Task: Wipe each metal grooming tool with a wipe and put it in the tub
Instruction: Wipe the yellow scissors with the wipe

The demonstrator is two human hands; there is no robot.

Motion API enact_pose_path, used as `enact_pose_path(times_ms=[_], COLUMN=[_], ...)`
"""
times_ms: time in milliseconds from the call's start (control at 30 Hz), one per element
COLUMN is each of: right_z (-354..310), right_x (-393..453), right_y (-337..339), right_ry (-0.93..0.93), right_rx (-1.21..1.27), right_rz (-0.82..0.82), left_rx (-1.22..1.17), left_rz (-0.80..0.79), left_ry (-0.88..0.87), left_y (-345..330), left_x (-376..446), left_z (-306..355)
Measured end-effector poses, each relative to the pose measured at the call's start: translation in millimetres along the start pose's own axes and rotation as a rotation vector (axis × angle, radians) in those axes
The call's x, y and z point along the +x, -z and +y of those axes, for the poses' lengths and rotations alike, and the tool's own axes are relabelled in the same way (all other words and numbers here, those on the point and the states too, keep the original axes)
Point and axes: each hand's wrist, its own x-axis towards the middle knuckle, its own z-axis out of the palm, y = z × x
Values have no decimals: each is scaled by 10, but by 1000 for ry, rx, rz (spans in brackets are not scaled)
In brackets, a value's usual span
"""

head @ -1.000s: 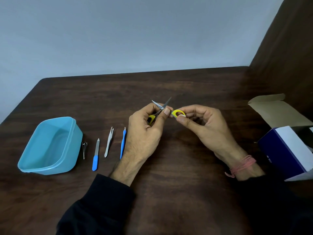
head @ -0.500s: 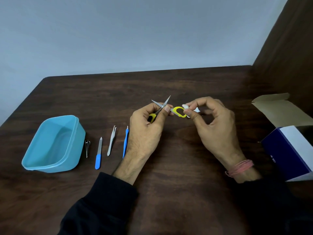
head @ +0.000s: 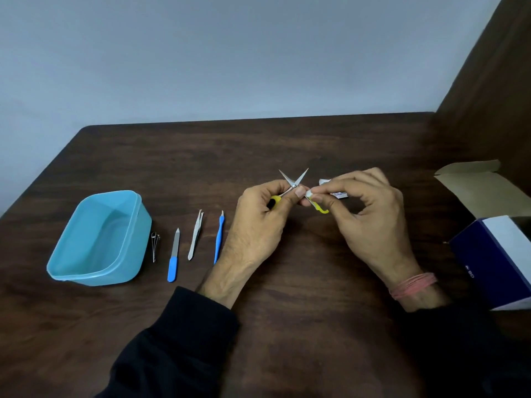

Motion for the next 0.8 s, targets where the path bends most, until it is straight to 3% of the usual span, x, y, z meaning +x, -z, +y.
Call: enact_pose_path(times_ms=[200,300,400,800], right_z=[23,63,64,106], right_x=[-10,10,-7,-6], right_y=[-18,12,1,-41], right_ry=[146,136,143,-36], right_rx=[-119,-169,-146,-26], right_rz=[-45,42,-12,-12], left_rx=[-27,-40,-36,-27], left_rz=[31,59,54,47], left_ry=[74,67,71,71], left_y=[22,9,14,16], left_x=[6,-9,-28,-7], left_z=[40,51,84,1])
